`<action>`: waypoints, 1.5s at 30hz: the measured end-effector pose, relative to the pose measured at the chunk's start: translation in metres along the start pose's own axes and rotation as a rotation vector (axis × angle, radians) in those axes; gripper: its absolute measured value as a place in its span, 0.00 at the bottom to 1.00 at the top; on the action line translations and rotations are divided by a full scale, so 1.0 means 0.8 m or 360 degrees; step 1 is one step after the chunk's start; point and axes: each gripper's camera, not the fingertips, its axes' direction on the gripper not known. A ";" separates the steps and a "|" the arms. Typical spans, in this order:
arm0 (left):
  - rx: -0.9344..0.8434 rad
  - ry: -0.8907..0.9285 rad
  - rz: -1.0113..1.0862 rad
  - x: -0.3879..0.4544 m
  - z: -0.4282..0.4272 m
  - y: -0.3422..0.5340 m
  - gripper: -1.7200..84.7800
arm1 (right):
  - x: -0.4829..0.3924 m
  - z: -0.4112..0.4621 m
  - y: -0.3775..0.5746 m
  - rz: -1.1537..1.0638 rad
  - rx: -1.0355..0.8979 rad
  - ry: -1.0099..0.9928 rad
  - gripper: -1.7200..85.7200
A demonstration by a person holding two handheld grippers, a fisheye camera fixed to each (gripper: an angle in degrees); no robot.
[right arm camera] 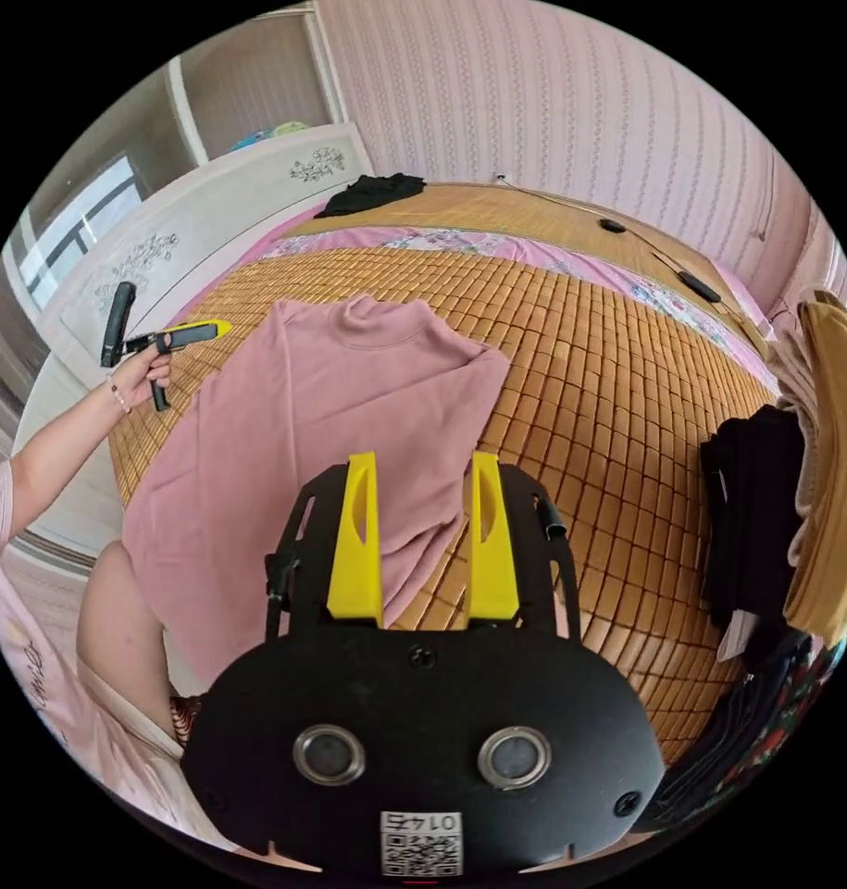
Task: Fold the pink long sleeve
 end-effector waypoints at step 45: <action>-0.0244 0.0209 0.0285 0.217 -0.105 0.318 0.05 | -0.334 -0.010 0.158 -0.0248 -0.0187 -0.0170 0.03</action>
